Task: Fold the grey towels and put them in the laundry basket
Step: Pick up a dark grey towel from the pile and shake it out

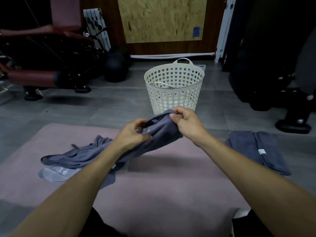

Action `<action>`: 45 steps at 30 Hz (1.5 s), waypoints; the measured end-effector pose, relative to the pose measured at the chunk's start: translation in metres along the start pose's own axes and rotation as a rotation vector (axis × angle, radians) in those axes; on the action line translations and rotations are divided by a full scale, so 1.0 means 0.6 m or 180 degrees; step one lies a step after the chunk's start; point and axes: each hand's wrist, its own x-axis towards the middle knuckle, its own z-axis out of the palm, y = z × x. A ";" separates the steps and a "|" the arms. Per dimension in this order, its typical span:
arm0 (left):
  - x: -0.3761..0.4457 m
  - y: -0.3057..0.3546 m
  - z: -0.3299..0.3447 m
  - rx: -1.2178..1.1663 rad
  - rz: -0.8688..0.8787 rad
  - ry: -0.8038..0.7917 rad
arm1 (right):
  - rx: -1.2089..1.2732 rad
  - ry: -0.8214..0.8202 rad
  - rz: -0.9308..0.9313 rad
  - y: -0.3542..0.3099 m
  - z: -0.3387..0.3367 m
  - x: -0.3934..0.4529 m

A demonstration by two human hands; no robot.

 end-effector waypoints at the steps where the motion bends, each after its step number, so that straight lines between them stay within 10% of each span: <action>1: 0.007 -0.005 0.015 0.0361 0.0046 -0.0200 | 0.0094 0.0065 -0.0034 -0.006 -0.010 -0.002; 8: 0.067 -0.020 0.075 0.1350 0.0016 0.0025 | -0.0727 0.0621 0.0147 0.024 -0.091 -0.022; 14: 0.071 0.058 0.080 0.1285 0.0625 -0.0230 | -0.1910 -0.0844 -0.0243 0.058 -0.116 -0.047; 17: 0.067 0.076 0.103 0.0720 0.0847 -0.0351 | -0.2242 -0.0440 -0.0447 0.068 -0.110 -0.042; 26: 0.078 -0.004 0.120 0.1760 -0.0268 -0.0668 | -0.1244 0.0784 0.0075 0.042 -0.162 -0.035; 34: 0.075 0.118 0.130 0.0893 0.0681 -0.0004 | -0.1724 -0.0572 0.0343 0.080 -0.166 -0.052; 45: 0.068 0.035 0.194 0.0529 -0.0081 -0.1028 | -0.0589 0.0815 0.0153 0.066 -0.193 -0.035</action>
